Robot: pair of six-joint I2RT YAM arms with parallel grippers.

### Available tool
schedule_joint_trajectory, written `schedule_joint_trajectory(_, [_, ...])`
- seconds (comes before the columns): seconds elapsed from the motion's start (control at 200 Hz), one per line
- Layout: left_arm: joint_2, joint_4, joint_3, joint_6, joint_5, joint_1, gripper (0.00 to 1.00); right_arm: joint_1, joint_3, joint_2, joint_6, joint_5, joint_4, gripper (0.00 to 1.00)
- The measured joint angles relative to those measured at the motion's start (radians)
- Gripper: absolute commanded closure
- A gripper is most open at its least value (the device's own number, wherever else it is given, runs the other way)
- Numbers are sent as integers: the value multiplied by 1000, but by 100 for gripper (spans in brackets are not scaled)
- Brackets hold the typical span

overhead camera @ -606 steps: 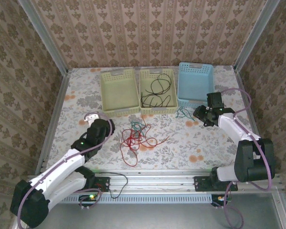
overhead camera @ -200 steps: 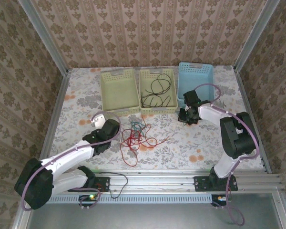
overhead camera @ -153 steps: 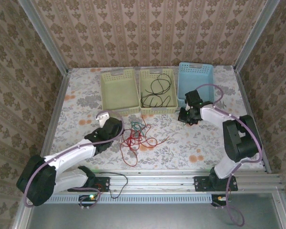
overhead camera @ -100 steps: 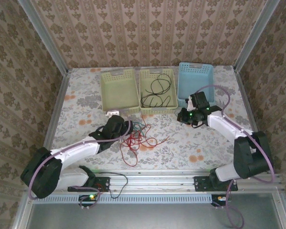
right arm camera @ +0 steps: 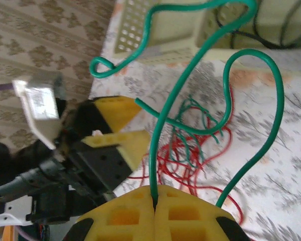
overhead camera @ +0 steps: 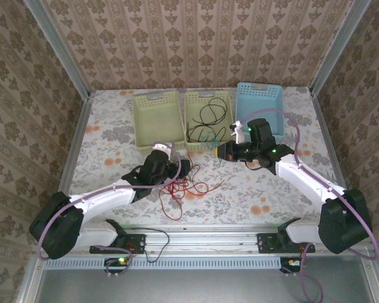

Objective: Untangle the cables

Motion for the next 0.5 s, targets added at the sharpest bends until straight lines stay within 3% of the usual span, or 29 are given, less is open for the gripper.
schedule_joint_trajectory(0.345, [6,59,0,5,45,-5,18,0,27,26,62,-88,137,100])
schedule_joint_trajectory(0.5, [3,171,-14,-29,116,18,18,0,27,40,84,-114,154,100])
